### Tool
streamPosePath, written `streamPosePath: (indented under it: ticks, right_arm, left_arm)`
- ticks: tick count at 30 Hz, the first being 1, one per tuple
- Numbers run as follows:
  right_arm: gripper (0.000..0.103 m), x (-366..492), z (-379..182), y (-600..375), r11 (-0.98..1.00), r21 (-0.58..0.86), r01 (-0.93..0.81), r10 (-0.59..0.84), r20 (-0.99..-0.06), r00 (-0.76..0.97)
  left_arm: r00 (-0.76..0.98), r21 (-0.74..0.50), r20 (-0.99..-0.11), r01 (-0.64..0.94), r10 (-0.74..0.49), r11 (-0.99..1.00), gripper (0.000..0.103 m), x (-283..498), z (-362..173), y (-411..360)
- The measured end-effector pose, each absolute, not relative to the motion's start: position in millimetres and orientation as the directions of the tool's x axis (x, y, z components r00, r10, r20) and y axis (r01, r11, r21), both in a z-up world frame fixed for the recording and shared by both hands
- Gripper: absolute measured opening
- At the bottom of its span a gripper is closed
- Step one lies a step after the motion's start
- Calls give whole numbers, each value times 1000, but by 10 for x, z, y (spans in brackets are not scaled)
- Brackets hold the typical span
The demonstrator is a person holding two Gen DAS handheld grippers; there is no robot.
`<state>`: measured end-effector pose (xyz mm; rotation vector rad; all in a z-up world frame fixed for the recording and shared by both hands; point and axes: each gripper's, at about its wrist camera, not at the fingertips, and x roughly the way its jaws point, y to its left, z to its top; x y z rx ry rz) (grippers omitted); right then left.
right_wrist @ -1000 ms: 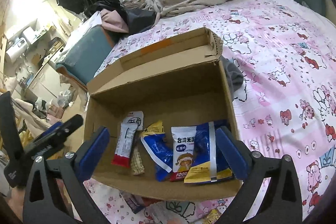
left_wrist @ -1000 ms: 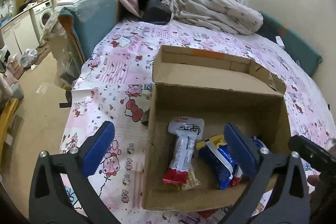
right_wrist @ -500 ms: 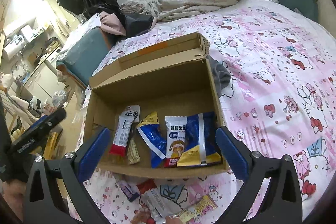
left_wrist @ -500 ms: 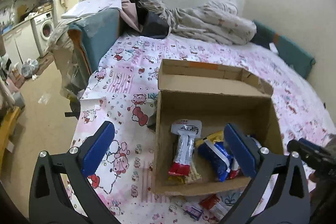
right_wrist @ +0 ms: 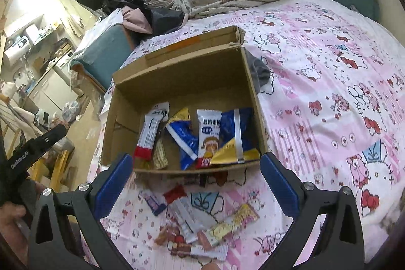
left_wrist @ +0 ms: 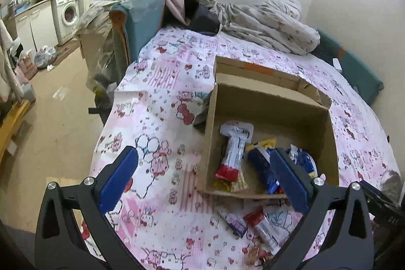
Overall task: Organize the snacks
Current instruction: 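Withdraw both tools from the box back toward the remaining packets, then grasp the brown jerky packet with the left tool while the right tool grasps the yellow cartoon packet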
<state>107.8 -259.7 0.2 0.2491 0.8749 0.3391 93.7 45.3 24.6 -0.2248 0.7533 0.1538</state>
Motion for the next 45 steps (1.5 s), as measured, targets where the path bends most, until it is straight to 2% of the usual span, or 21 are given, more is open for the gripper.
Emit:
streamPosePath:
  ticks: [4, 7, 11, 17, 19, 21, 25, 27, 29, 33, 34, 35, 41, 45]
  right_arm:
    - [103, 954, -34, -2672, 917, 357, -180, 391, -712, 583]
    - [103, 917, -80, -2708, 915, 365, -172, 394, -722, 568]
    - [103, 883, -204, -2810, 903, 406, -139, 415, -745, 522]
    - [103, 938, -435, -2963, 894, 448, -17, 405, -791, 459]
    - [103, 962, -501, -2991, 893, 449, 16, 397, -806, 440]
    - [103, 977, -544, -2995, 893, 449, 31, 394, -814, 427]
    - [103, 998, -583, -2968, 891, 453, 29, 403, -819, 409]
    - [103, 1005, -579, -2949, 892, 451, 22, 404, -820, 404]
    - [103, 1003, -578, -2934, 892, 451, 17, 407, -820, 402]
    - [103, 1004, -601, -2923, 898, 440, 15, 399, -828, 394]
    - [103, 1008, -613, -2924, 898, 440, 18, 398, -830, 391]
    - [103, 1014, -621, -2926, 898, 440, 21, 398, -831, 389]
    - [103, 1072, -734, -2933, 878, 475, 52, 431, -835, 342]
    - [102, 1117, -974, -2944, 847, 511, 145, 471, -848, 242]
  left_arm:
    - [695, -131, -718, -193, 42, 972, 103, 874, 163, 397]
    - [638, -139, -770, -127, -26, 982, 103, 890, -1, 286]
    - [573, -115, -819, -102, -36, 988, 103, 872, -207, 161]
    - [402, -146, -907, -30, -122, 989, 101, 905, -555, -36]
    - [358, -150, -923, 7, -143, 989, 91, 889, -661, -142]
    - [307, -173, -935, 38, -176, 984, 74, 885, -765, -244]
    - [230, -216, -945, 96, -233, 972, 65, 854, -949, -481]
    - [203, -220, -949, 128, -243, 967, 52, 846, -1034, -598]
    - [176, -217, -954, 151, -243, 964, 46, 858, -1115, -685]
    - [117, -181, -972, 186, -204, 966, 45, 866, -1299, -812]
    - [111, -166, -976, 195, -190, 967, 39, 860, -1319, -829]
    - [104, -147, -980, 204, -171, 968, 11, 850, -1334, -839]
    - [135, -158, -975, 135, -176, 978, 12, 800, -1101, -683]
    - [188, -178, -964, 79, -189, 981, 12, 691, -836, -482]
